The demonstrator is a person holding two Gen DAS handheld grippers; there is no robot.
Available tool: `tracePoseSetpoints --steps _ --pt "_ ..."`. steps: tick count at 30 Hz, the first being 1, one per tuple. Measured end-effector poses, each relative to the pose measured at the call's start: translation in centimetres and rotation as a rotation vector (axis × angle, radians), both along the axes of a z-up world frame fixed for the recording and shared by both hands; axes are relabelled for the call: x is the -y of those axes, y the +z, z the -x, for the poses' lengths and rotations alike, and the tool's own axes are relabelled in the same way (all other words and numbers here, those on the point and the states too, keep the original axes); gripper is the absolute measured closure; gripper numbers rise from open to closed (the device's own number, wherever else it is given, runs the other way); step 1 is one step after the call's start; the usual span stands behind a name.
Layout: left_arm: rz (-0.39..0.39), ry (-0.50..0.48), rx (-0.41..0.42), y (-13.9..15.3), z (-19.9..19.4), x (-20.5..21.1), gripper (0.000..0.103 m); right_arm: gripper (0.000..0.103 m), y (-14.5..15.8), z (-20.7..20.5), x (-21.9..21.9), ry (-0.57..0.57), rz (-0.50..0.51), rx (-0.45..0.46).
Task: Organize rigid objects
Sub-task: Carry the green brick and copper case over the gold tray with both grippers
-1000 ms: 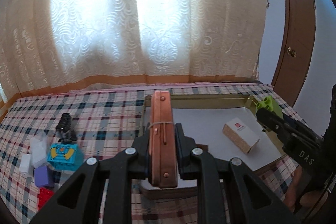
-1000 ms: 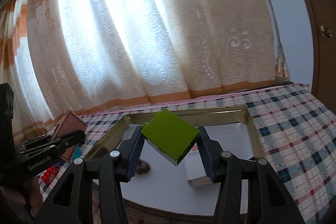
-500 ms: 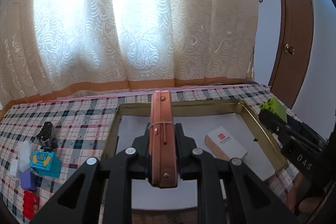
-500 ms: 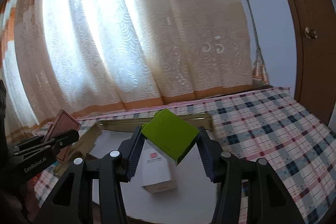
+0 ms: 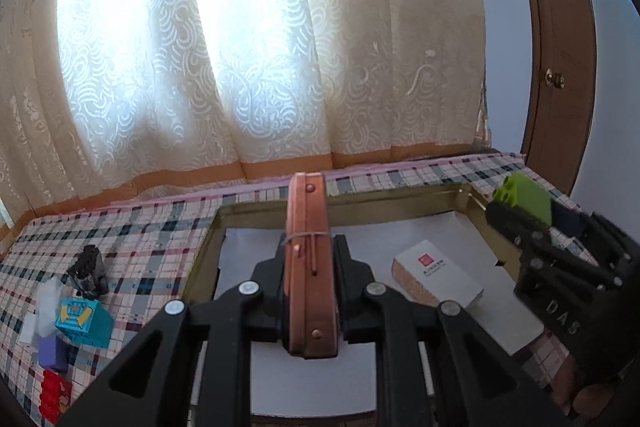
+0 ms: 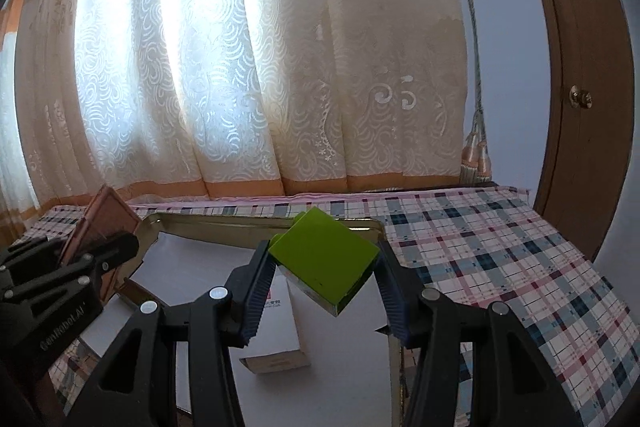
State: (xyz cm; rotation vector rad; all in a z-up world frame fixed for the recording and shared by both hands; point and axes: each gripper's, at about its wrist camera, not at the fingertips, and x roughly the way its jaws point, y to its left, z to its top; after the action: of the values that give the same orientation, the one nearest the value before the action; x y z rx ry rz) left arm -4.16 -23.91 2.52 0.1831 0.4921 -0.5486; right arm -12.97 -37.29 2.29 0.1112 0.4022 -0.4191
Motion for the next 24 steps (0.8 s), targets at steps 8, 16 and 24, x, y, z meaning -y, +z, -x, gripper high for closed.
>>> tracePoseSetpoints --steps 8,16,24 --pt "-0.01 0.005 -0.046 -0.9 -0.7 0.2 0.086 0.05 -0.3 -0.2 0.8 -0.04 -0.037 -0.008" --pt "-0.013 0.011 -0.07 -1.3 -1.2 0.6 0.086 0.05 -0.3 -0.5 0.2 -0.03 -0.018 -0.02" --pt "-0.036 0.017 -0.077 -1.9 -1.3 1.0 0.086 0.05 -0.7 -1.2 0.2 -0.003 -0.037 -0.058"
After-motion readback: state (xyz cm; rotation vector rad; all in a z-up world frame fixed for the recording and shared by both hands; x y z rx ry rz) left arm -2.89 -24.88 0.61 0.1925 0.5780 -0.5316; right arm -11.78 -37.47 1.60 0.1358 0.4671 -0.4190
